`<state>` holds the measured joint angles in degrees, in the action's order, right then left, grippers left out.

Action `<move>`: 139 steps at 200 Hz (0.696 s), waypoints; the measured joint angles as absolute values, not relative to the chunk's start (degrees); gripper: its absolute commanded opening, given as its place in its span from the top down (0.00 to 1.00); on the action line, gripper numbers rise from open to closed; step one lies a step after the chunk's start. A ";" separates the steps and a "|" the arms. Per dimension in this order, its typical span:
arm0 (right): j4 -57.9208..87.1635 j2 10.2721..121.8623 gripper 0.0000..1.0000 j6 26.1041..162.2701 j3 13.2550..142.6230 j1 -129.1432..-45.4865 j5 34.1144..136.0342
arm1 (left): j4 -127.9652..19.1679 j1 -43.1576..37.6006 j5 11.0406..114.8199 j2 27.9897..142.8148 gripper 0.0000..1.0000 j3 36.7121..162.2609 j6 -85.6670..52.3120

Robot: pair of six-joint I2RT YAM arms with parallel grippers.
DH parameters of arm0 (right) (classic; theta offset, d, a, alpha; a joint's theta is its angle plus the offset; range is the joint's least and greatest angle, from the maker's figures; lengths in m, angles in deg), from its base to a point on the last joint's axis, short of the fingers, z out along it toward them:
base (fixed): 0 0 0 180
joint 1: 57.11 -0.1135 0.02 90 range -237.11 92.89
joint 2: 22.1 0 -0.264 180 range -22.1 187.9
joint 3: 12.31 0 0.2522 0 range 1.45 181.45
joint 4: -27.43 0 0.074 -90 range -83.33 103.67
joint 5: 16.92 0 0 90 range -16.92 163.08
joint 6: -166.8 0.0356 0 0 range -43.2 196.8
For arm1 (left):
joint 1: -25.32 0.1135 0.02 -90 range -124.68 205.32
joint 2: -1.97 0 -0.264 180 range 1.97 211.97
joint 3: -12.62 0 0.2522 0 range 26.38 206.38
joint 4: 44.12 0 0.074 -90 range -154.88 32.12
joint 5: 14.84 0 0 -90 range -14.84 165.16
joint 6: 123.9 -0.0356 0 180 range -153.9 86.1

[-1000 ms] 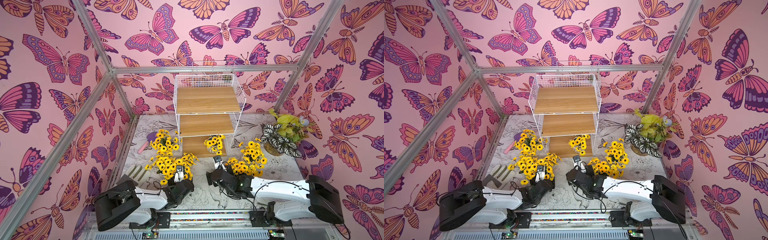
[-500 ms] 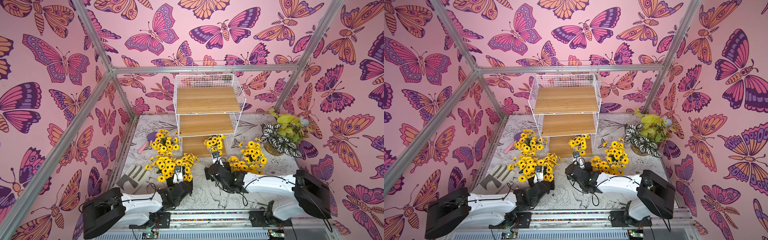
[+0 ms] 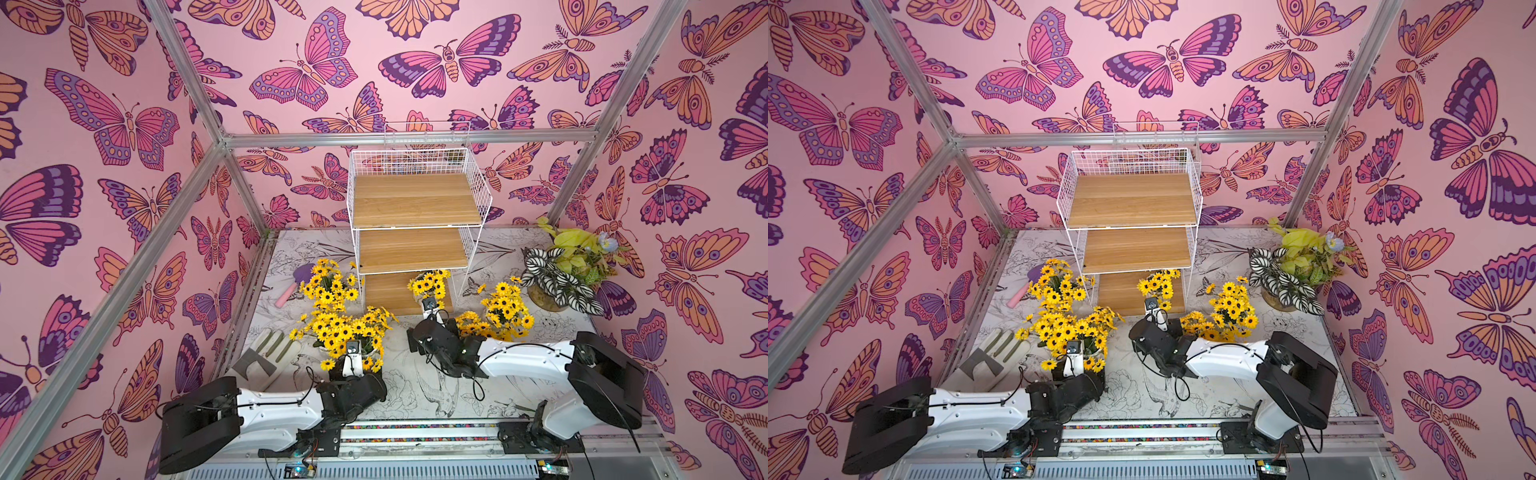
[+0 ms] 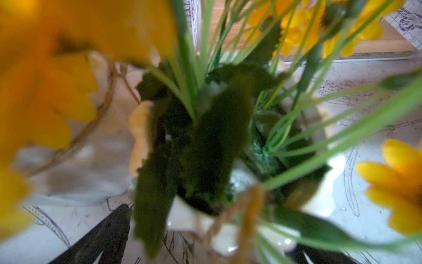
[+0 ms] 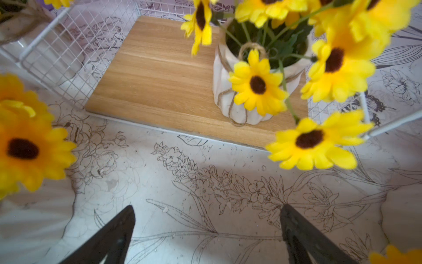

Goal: Take the sunflower pots off the shelves
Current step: Place the sunflower pot at the center of the board.

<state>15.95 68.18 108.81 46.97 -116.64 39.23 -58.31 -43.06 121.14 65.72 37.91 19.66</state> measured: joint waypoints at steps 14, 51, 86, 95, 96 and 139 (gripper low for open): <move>16.65 70.30 0.01 108.27 48.10 -116.40 38.46 | -59.57 -43.91 121.27 65.89 0.00 38.04 20.76; 19.89 74.46 0.01 107.76 48.47 -114.74 37.35 | -62.55 -46.21 121.00 65.70 0.00 38.61 22.64; 22.36 77.21 0.01 106.25 49.65 -112.64 36.48 | -65.21 -48.30 119.12 64.45 0.00 39.59 23.60; 22.88 78.00 0.01 105.73 50.48 -112.33 36.41 | -65.54 -49.05 118.45 64.19 0.00 39.86 23.60; 22.93 78.06 0.01 105.66 50.55 -112.31 36.41 | -65.59 -49.11 118.40 64.17 0.00 39.88 23.58; 25.09 80.84 0.01 103.28 53.70 -111.15 35.73 | -66.92 -54.27 115.54 62.51 0.00 41.47 22.66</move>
<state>25.09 80.84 103.28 53.70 -111.15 35.73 -66.92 -54.27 115.54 62.51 41.47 22.66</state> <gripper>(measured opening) 0.989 0.999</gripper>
